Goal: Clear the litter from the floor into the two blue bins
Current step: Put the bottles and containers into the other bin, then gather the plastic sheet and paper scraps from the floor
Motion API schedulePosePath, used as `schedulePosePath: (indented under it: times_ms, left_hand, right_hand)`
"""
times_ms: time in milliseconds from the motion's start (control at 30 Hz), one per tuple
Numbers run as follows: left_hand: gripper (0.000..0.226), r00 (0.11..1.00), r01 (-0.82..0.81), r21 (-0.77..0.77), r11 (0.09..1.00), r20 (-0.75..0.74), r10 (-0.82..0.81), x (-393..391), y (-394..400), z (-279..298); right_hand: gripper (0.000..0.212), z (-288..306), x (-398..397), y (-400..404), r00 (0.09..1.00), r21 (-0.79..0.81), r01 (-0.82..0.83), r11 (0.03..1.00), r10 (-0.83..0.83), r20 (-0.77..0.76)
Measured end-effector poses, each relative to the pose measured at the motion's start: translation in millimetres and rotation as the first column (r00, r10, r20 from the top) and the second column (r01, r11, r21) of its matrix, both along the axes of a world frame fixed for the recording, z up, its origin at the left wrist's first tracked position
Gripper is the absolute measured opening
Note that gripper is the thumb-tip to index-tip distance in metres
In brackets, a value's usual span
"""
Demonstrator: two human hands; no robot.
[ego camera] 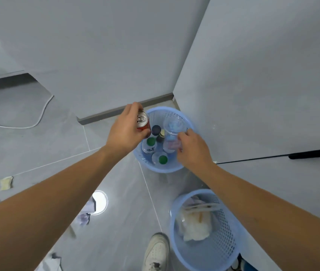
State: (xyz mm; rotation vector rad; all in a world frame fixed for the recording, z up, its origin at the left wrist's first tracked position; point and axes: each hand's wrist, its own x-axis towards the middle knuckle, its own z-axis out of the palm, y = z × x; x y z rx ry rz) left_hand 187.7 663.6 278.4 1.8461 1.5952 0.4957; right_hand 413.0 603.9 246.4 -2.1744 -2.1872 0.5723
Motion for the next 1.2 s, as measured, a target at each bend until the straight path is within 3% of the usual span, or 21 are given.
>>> schedulePosePath:
  times_ms: [267,400,533,700,900,1067,1200]
  left_hand:
    - [0.053,0.967,0.139,-0.033,0.990,-0.211,-0.142,14,14,-50]
    - [0.053,0.843,0.278,-0.119,0.953,-0.446,-0.301,21,20,-63]
    - [0.056,0.852,0.297,0.004,0.955,-0.452,-0.263,21,5,-47]
    - [0.047,0.934,0.213,0.018,0.977,-0.297,-0.198,-33,-50,-11]
    - [0.044,0.959,-0.035,-0.038,0.999,-0.284,0.022,-174,-151,18]
    - [0.040,0.930,-0.186,-0.069,0.980,-0.335,0.153,-281,-244,5]
    - [0.039,0.918,-0.271,-0.102,0.957,-0.325,0.226,-323,-321,-36]
  right_hand:
    - [0.018,-29,-3,0,0.997,-0.040,-0.066,0.997,0.065,-0.032]
    - [0.027,-31,-5,-4,0.998,-0.007,-0.055,0.998,0.056,0.010]
    - [0.021,-17,-13,-14,0.996,0.074,-0.081,0.994,0.079,0.032]
    - [0.021,11,-49,-39,0.992,0.164,-0.102,0.981,0.112,-0.051]
    - [0.031,27,-148,-108,0.973,0.129,-0.153,0.980,0.172,-0.152]
    - [0.033,17,-229,-169,0.937,0.127,-0.235,0.964,0.259,-0.232]
    - [0.035,-21,-269,-202,0.942,0.063,-0.240,0.969,0.248,-0.227]
